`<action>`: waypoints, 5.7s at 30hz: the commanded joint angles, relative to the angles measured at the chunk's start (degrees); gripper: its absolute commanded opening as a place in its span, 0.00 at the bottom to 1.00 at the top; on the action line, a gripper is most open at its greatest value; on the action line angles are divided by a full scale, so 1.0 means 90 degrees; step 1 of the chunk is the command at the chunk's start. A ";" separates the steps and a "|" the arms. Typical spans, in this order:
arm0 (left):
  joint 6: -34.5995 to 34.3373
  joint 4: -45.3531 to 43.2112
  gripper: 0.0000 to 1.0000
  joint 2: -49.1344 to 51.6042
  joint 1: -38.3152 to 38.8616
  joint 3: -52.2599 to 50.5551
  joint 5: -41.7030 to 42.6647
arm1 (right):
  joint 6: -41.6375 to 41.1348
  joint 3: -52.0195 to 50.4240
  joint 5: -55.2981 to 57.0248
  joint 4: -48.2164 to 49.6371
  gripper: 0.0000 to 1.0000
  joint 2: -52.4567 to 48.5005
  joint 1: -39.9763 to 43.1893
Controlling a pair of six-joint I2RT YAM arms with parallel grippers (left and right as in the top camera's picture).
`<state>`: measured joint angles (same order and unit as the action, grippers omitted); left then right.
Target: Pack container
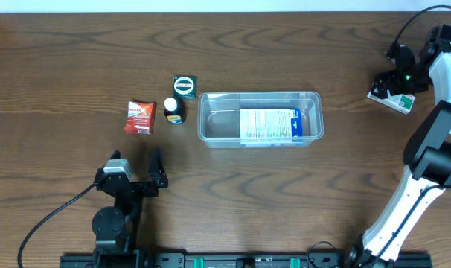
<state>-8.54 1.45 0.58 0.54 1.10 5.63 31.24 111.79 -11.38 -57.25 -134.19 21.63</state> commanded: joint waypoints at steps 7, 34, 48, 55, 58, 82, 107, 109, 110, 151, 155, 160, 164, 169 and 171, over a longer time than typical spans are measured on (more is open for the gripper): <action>0.0112 0.0231 0.98 -0.0039 -0.0029 -0.0097 0.0117 | 0.0090 -0.0068 -0.0131 -0.0182 0.89 -0.0214 0.0005; 0.0109 0.0231 0.98 -0.0039 -0.0029 -0.0097 0.0117 | -0.2091 -0.0017 -0.0573 -0.0746 0.15 -0.0124 0.0000; 0.0109 0.0231 0.98 -0.0039 -0.0029 -0.0097 0.0117 | -0.2089 0.0090 -0.0624 -0.0852 0.18 0.1180 -0.0464; 0.0112 0.0231 0.98 -0.0039 -0.0029 -0.0097 0.0117 | -0.1515 0.0092 -0.0882 -0.0976 0.20 0.2307 -0.1178; 0.0112 0.0231 0.98 -0.0039 -0.0029 -0.0097 0.0117 | -0.0848 0.0092 -0.1061 -0.1166 0.22 0.2769 -0.1702; 0.0112 0.0231 0.98 -0.0039 -0.0029 -0.0097 0.0117 | 0.1256 -0.0452 -0.0095 -0.1809 0.41 0.3016 -0.4942; 0.0112 0.0231 0.98 -0.0039 -0.0029 -0.0097 0.0117 | -0.3786 -0.2545 -0.1231 0.1530 0.04 0.3004 -0.5617; 0.0109 0.0231 0.98 -0.0039 -0.0029 -0.0097 0.0117 | -0.4085 -0.2783 -0.1056 0.1858 0.04 0.3004 -0.5761; 0.0112 0.0231 0.98 -0.0039 -0.0029 -0.0097 0.0117 | -0.4214 -0.2875 -0.0971 0.1977 0.03 0.3004 -0.5826; 0.0109 0.0231 0.98 -0.0039 -0.0029 -0.0097 0.0117 | -0.5802 -0.4476 0.1792 0.2917 0.02 0.3002 -0.6018; 0.0109 0.0231 0.98 -0.0039 -0.0029 -0.0097 0.0117 | -0.5773 -0.4483 0.1792 0.2810 0.01 0.3002 -0.5860; 0.0112 0.0231 0.98 -0.0039 -0.0029 -0.0097 0.0117 | -0.5637 -0.4483 0.1792 0.2579 0.01 0.3002 -0.5680; 0.0109 0.0231 0.98 -0.0039 -0.0029 -0.0097 0.0117 | -0.5586 -0.4483 0.1863 0.2426 0.01 0.3002 -0.5578; 0.0112 0.0231 0.98 -0.0039 -0.0029 -0.0097 0.0117 | -0.5586 -0.4483 0.1855 0.2433 0.01 0.3002 -0.5530; 0.0109 0.0231 0.98 -0.0039 -0.0029 -0.0097 0.0117 | -0.5583 -0.4478 0.1761 0.2501 0.02 0.3007 -0.5530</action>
<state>-8.51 1.45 0.58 0.54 1.10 5.63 -19.90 72.51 4.54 -34.96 -106.78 -28.62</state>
